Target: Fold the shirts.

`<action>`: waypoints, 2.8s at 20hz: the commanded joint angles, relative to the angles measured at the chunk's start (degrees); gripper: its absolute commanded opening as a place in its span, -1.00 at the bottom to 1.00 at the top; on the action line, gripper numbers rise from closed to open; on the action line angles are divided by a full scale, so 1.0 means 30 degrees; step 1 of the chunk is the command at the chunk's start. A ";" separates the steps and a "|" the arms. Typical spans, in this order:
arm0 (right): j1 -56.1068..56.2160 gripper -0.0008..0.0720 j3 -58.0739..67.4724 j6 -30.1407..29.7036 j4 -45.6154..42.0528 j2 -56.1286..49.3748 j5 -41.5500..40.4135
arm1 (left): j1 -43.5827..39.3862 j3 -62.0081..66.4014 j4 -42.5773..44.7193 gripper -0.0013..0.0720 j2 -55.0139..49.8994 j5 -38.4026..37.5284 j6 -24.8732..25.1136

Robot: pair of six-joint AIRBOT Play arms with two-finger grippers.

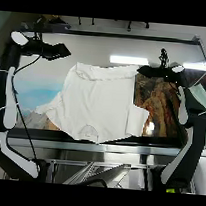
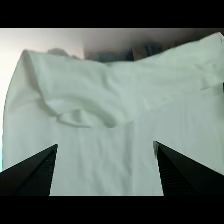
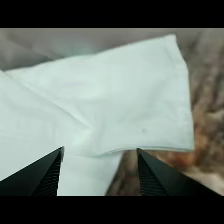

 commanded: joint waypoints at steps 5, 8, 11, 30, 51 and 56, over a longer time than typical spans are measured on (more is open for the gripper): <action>-0.0073 0.46 0.0051 0.1129 -0.3577 -0.0197 -0.0153 | 0.1413 -1.1715 0.0678 0.87 0.6324 -0.4204 -0.1756; -0.0102 0.45 0.0051 0.1005 -0.3570 -0.0219 -0.1413 | 0.1326 -1.8804 0.0605 0.86 0.9260 -0.3308 -0.1763; -0.0102 0.45 0.0051 0.1005 -0.3512 -0.0219 -0.1537 | 0.0874 -2.4232 0.0597 0.86 1.1526 -0.1967 -0.1902; -0.0138 0.45 0.0051 0.1005 -0.3512 -0.0444 -0.1974 | -0.3096 -2.7270 -0.1479 -0.93 1.1686 0.8597 -0.1654; 0.1668 -0.94 0.0036 0.3031 -0.1865 -0.0736 0.9173 | 0.4138 -0.7176 0.3512 -0.93 0.1137 0.2936 0.0437; 0.2178 -0.94 -0.3636 0.3759 -0.1880 0.1537 1.0936 | 0.2732 -0.2164 0.3512 -0.93 -0.2025 0.2331 0.0430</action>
